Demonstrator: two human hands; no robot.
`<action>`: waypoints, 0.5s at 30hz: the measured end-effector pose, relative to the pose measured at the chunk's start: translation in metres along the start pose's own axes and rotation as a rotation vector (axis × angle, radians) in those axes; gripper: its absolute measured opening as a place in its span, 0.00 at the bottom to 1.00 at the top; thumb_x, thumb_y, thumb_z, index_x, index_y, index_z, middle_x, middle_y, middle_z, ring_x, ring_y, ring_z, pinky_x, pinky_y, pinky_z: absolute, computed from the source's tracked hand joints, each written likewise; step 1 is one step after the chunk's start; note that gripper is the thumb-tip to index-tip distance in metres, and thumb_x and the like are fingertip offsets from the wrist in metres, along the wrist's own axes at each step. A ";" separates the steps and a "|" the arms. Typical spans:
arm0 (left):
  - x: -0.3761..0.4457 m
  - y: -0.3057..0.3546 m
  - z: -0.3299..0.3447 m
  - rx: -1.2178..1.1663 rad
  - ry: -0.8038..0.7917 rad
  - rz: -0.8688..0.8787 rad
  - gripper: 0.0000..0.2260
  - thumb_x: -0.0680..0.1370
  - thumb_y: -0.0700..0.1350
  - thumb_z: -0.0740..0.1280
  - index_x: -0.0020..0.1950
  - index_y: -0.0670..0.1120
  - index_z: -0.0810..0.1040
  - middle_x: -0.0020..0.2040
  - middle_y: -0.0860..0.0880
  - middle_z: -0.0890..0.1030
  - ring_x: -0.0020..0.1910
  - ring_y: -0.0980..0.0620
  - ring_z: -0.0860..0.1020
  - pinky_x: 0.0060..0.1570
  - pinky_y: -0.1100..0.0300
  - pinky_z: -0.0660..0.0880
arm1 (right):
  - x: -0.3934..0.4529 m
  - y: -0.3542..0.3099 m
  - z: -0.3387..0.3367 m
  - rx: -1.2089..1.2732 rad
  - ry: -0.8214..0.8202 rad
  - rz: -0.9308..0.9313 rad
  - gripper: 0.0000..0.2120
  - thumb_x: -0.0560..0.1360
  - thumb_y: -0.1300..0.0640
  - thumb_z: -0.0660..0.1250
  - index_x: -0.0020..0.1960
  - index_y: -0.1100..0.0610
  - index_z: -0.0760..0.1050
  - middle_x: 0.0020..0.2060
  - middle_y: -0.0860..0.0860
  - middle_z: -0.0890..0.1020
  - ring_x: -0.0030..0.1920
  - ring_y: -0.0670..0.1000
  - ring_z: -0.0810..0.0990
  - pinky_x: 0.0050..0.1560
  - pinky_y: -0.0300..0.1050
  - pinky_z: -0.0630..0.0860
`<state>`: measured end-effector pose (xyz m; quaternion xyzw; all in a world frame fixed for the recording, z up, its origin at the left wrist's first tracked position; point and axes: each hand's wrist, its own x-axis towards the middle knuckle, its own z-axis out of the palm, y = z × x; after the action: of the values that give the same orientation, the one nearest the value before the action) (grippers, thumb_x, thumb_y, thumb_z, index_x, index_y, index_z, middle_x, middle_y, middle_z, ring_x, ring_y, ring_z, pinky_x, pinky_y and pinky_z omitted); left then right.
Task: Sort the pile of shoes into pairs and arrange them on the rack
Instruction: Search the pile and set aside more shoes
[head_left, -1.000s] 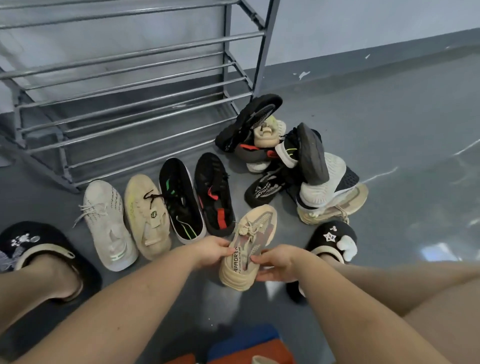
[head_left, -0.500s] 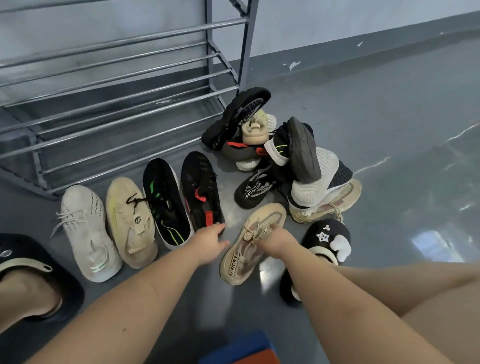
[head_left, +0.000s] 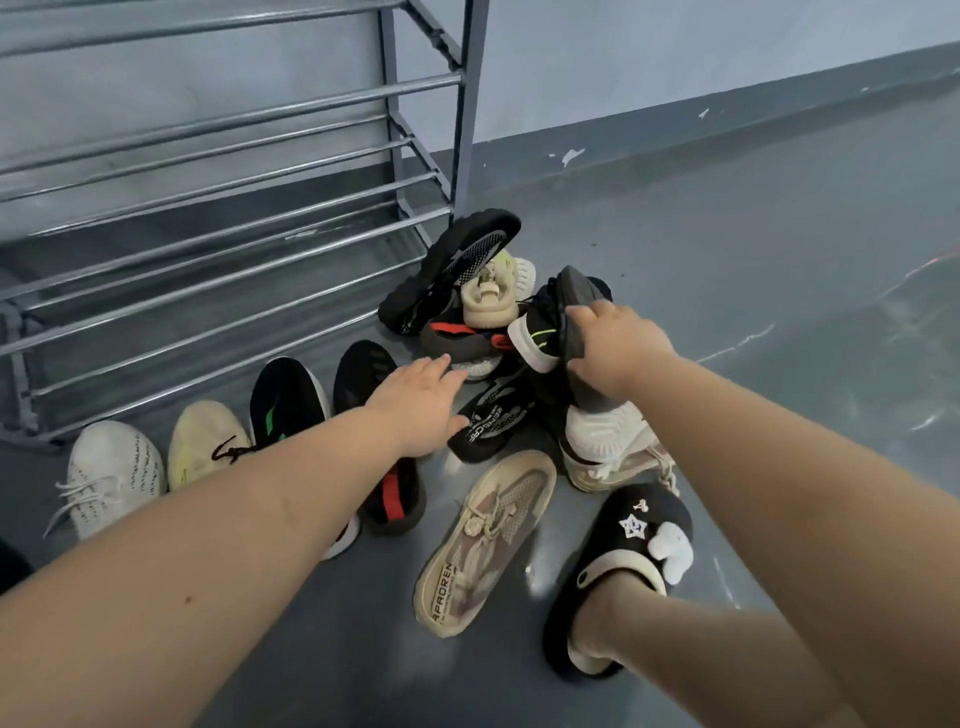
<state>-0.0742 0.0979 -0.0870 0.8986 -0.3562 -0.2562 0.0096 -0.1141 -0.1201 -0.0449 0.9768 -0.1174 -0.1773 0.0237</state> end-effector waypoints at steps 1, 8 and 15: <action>0.007 0.003 -0.003 -0.012 0.015 0.009 0.30 0.80 0.55 0.57 0.78 0.47 0.50 0.78 0.44 0.51 0.77 0.44 0.51 0.74 0.52 0.51 | 0.003 0.010 0.000 0.020 -0.005 0.034 0.30 0.77 0.48 0.63 0.75 0.54 0.57 0.70 0.57 0.65 0.69 0.60 0.66 0.63 0.56 0.69; 0.050 0.042 0.007 -0.134 0.006 0.086 0.26 0.80 0.54 0.57 0.76 0.48 0.56 0.76 0.46 0.59 0.74 0.46 0.58 0.72 0.51 0.59 | 0.009 0.041 0.044 0.651 -0.221 0.420 0.36 0.76 0.39 0.61 0.73 0.62 0.58 0.66 0.59 0.73 0.63 0.60 0.73 0.63 0.53 0.71; 0.094 0.084 0.026 -0.931 -0.144 -0.128 0.18 0.80 0.53 0.58 0.66 0.46 0.74 0.62 0.50 0.77 0.61 0.50 0.74 0.64 0.56 0.68 | 0.025 0.059 0.050 1.209 -0.482 0.575 0.29 0.70 0.44 0.73 0.65 0.56 0.70 0.58 0.52 0.75 0.59 0.55 0.75 0.62 0.51 0.74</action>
<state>-0.0815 -0.0211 -0.1356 0.7987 -0.1472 -0.4504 0.3709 -0.1222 -0.1839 -0.0944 0.6829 -0.4503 -0.2790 -0.5030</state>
